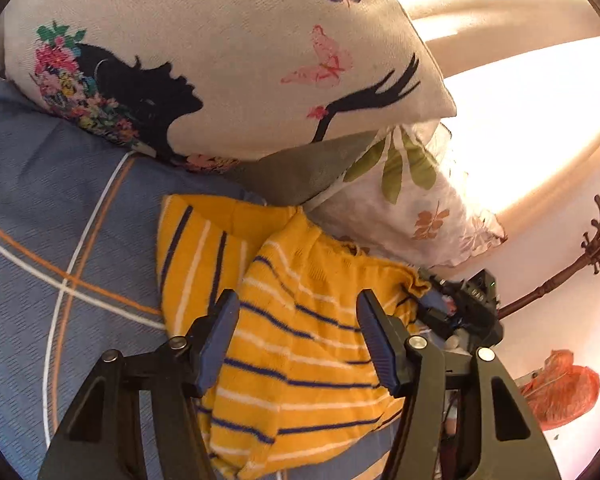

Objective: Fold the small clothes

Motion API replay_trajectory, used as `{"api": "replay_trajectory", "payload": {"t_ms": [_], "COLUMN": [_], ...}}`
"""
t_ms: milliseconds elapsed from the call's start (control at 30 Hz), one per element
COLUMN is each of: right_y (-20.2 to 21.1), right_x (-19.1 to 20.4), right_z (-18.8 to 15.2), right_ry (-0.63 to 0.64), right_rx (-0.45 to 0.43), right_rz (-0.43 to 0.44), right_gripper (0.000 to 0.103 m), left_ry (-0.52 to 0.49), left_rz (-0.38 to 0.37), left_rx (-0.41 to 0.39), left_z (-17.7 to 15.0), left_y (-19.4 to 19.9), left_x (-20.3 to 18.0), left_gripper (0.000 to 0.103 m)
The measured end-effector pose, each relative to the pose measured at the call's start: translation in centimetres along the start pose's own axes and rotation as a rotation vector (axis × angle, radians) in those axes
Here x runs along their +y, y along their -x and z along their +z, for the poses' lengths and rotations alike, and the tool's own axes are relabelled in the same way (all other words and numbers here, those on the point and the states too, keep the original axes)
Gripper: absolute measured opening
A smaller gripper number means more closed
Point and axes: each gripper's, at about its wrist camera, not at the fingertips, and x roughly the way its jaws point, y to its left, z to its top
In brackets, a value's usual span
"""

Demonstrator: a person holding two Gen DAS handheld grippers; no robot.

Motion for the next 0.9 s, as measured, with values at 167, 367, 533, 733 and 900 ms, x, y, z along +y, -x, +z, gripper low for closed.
{"api": "replay_trajectory", "payload": {"t_ms": [167, 367, 533, 733, 900], "right_y": [1.2, 2.9, -0.2, -10.2, -17.5], "right_x": [1.5, 2.9, 6.4, 11.8, 15.1], "right_z": [-0.6, -0.1, -2.7, -9.5, -13.3], "right_ry": [0.025, 0.002, 0.09, 0.299, 0.444], "right_rx": [-0.029, -0.101, 0.025, 0.304, 0.417], "right_rz": [-0.034, -0.011, -0.014, -0.06, -0.153], "right_gripper": [0.053, 0.059, 0.061, 0.061, 0.05], "left_ry": [-0.06, -0.105, -0.102, -0.041, -0.136], "left_rz": [0.057, 0.091, 0.2, 0.139, 0.156], "left_rx": [0.045, 0.073, 0.087, 0.076, 0.077], "left_z": [-3.9, -6.7, -7.5, -7.6, -7.6], "left_y": [0.7, 0.3, -1.0, -0.7, 0.8], "left_x": [0.9, 1.0, 1.5, 2.6, 0.7], "left_gripper": [0.059, 0.059, 0.05, 0.016, 0.012]}}
